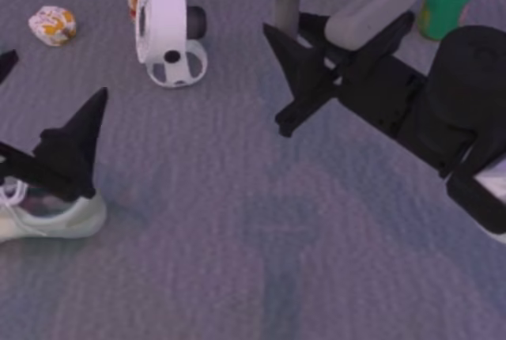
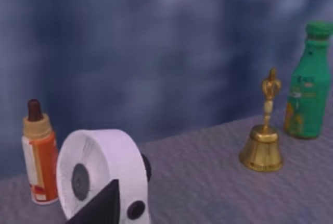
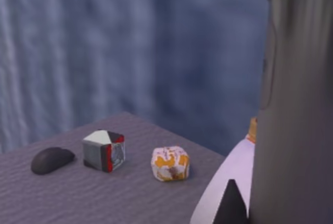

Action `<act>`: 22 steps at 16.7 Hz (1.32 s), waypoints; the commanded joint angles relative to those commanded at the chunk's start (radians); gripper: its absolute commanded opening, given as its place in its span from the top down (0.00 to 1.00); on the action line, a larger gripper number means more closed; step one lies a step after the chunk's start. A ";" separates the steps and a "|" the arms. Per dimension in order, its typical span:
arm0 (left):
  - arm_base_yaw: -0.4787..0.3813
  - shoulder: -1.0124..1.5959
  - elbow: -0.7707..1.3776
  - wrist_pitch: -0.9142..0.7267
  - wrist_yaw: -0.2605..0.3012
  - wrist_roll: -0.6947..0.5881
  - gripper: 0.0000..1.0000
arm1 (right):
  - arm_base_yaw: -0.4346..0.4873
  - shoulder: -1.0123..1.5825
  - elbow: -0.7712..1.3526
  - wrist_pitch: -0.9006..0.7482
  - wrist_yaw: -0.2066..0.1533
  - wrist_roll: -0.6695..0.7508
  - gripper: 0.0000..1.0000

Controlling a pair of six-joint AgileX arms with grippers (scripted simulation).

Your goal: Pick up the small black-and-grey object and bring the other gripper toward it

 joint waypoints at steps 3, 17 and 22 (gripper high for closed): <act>-0.073 0.223 0.120 0.080 0.101 0.001 0.00 | 0.000 0.000 0.000 0.000 0.000 0.000 1.00; -0.195 0.567 0.337 0.225 0.254 0.006 0.00 | 0.000 0.000 0.000 0.000 0.000 0.000 1.00; -0.280 0.775 0.490 0.279 0.175 0.005 0.00 | 0.000 0.000 0.000 0.000 0.000 0.000 1.00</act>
